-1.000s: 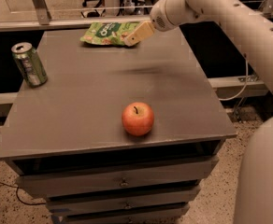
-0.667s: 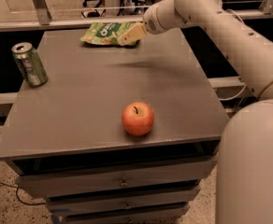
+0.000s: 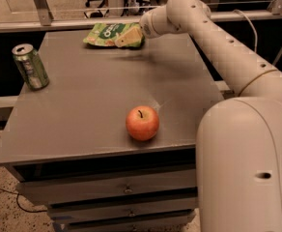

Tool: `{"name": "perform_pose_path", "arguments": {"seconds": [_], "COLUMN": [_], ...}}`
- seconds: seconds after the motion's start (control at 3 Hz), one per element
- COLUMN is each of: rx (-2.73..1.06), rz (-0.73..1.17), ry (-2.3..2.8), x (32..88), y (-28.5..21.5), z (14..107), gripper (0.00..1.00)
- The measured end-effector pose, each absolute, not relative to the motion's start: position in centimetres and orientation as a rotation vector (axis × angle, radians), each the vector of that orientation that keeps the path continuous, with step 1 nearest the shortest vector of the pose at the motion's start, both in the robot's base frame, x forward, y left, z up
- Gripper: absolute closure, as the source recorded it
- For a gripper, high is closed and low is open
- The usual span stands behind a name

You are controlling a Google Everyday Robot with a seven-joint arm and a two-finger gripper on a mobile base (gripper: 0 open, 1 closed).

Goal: Move green rice chip bag near apple

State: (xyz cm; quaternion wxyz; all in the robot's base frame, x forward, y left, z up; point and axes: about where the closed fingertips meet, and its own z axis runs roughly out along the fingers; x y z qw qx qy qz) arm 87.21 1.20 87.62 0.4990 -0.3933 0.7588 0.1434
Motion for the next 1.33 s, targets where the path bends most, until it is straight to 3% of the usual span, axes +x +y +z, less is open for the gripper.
{"name": "perform_pose_path", "arguments": {"seconds": [0.33, 0.67, 1.33], "rx": [-0.957, -0.969, -1.030], "rz": [0.328, 0.307, 0.234], "ry": [1.835, 1.825, 1.788], "x": [88.7, 89.4, 89.5], "y": [1.8, 2.0, 2.4], "z": [86.0, 84.9, 85.2], "gripper": [0.00, 0.17, 0.63]}}
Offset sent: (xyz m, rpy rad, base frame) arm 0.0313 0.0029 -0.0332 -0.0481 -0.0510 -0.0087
